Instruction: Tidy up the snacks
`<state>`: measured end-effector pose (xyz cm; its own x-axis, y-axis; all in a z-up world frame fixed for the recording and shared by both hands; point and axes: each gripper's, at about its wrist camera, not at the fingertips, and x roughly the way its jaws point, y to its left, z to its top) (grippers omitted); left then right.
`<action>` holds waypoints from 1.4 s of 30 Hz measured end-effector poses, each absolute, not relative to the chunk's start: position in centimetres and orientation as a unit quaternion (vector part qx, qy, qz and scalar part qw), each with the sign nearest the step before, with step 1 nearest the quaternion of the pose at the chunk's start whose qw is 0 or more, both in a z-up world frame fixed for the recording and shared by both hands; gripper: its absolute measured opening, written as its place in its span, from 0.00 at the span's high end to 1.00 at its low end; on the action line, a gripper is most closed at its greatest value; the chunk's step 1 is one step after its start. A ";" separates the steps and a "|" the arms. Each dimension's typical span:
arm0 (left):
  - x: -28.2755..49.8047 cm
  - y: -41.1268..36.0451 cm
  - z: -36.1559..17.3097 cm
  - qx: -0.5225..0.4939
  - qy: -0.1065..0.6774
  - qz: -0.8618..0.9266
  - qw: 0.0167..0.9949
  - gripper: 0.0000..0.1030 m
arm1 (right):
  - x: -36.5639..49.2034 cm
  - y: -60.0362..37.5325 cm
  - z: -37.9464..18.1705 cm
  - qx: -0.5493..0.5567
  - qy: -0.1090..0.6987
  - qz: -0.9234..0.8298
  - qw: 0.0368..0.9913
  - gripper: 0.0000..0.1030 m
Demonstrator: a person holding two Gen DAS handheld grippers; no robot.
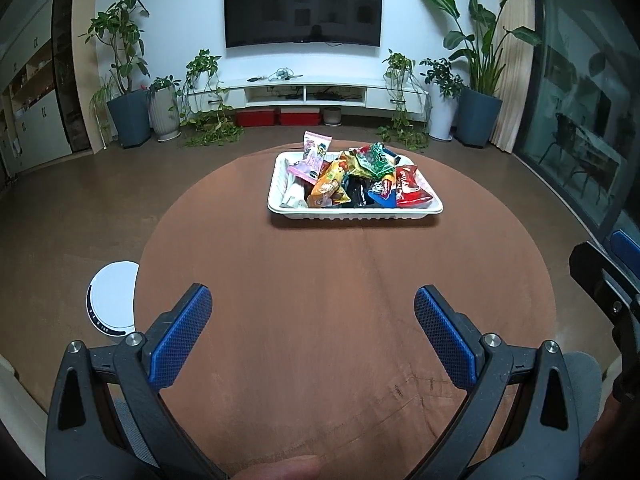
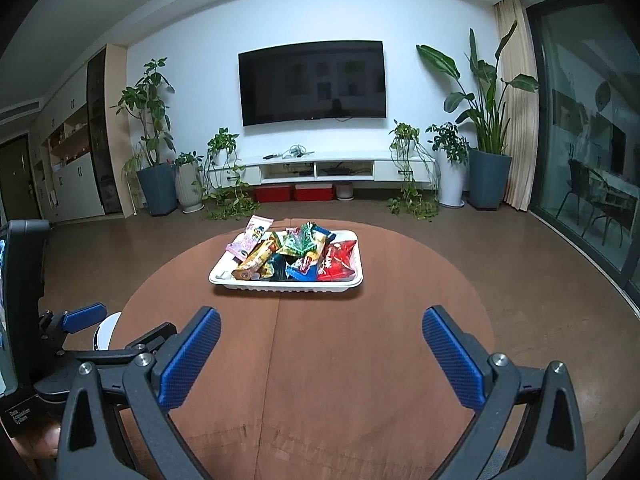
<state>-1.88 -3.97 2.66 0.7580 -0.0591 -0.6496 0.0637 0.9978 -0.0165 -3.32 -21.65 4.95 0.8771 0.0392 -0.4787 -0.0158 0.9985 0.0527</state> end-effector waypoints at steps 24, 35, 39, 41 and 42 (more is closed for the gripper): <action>-1.3 -3.6 2.0 -0.001 0.346 -0.030 0.938 0.00 | -2.8 -21.3 4.5 0.019 0.284 0.015 0.958 0.00; -1.3 -3.6 1.9 -0.001 0.347 -0.031 0.937 0.00 | -2.7 -21.4 4.4 0.019 0.287 0.015 0.958 0.00; -1.3 -3.6 1.9 -0.001 0.347 -0.031 0.937 0.00 | -2.7 -21.4 4.5 0.019 0.287 0.016 0.957 0.00; -1.3 -3.6 1.8 -0.002 0.347 -0.032 0.937 0.00 | -2.8 -21.3 4.3 0.018 0.288 0.016 0.957 0.00; -1.3 -3.6 1.8 -0.002 0.347 -0.031 0.937 0.00 | -2.7 -21.3 4.3 0.018 0.288 0.016 0.957 0.00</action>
<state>-1.29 -3.61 1.81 0.7578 -0.0599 -0.6498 0.0575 0.9980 -0.0250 -2.69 -21.32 4.28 0.8332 0.0411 -0.5514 -0.0205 0.9988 0.0434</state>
